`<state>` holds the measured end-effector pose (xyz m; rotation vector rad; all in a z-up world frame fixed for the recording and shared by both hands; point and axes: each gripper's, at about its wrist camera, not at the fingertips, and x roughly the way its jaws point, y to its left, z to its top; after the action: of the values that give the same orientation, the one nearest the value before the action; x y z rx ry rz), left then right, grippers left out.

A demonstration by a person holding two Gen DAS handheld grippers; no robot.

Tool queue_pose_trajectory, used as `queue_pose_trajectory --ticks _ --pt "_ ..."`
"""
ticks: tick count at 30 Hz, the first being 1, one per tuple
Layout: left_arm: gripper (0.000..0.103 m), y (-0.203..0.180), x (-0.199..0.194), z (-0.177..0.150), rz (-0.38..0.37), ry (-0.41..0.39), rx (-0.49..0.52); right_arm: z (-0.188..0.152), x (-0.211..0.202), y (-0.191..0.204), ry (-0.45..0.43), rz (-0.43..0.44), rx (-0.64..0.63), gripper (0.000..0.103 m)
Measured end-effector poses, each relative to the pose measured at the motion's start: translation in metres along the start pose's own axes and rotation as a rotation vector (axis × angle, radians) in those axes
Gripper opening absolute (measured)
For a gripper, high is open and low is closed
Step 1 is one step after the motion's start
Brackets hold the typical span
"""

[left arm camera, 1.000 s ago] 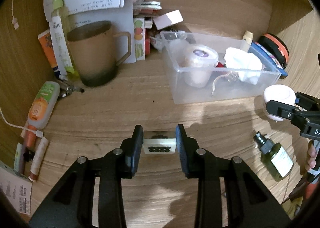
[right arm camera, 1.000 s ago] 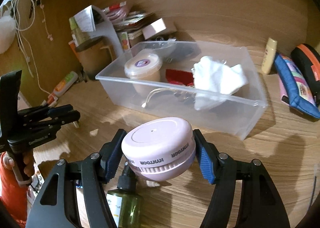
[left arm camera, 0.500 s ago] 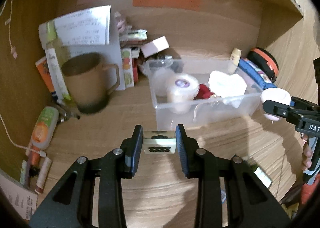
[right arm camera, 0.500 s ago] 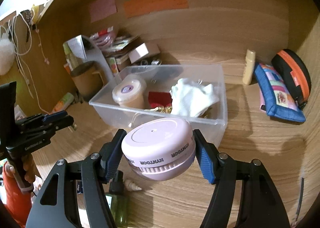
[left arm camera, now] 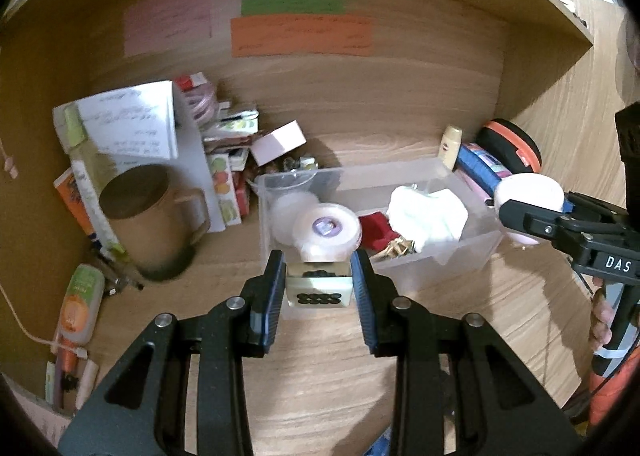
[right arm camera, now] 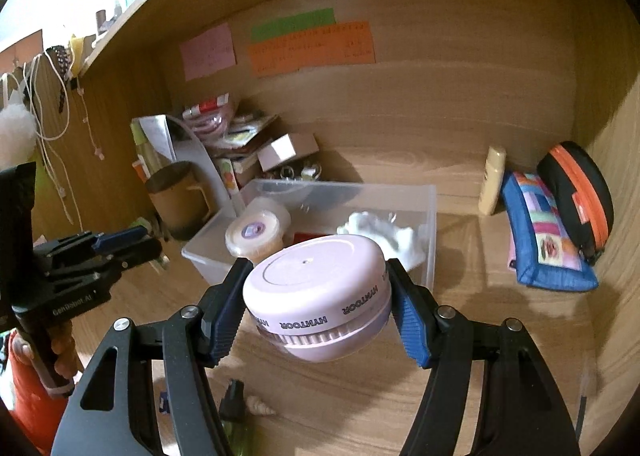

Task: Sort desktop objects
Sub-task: 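Lift and carry the tile and pink device over the clear box with both tools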

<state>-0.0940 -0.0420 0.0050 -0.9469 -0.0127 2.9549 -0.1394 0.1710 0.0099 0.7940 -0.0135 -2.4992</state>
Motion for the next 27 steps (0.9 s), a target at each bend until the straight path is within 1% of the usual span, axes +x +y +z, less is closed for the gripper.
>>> queue_pose_trajectory --ticks 8,17,27 --pt "0.033 -0.003 0.02 0.02 -0.05 0.004 -0.01 0.018 0.015 -0.008 -0.005 0.012 0.005 0.063" --pt "0.033 -0.008 0.048 0.039 -0.093 0.027 -0.011 0.036 0.036 -0.012 0.008 0.0 -0.01 0.063" --pt "0.033 -0.01 0.093 0.062 -0.121 0.086 -0.038 0.052 0.073 -0.022 0.072 -0.051 -0.023 0.063"
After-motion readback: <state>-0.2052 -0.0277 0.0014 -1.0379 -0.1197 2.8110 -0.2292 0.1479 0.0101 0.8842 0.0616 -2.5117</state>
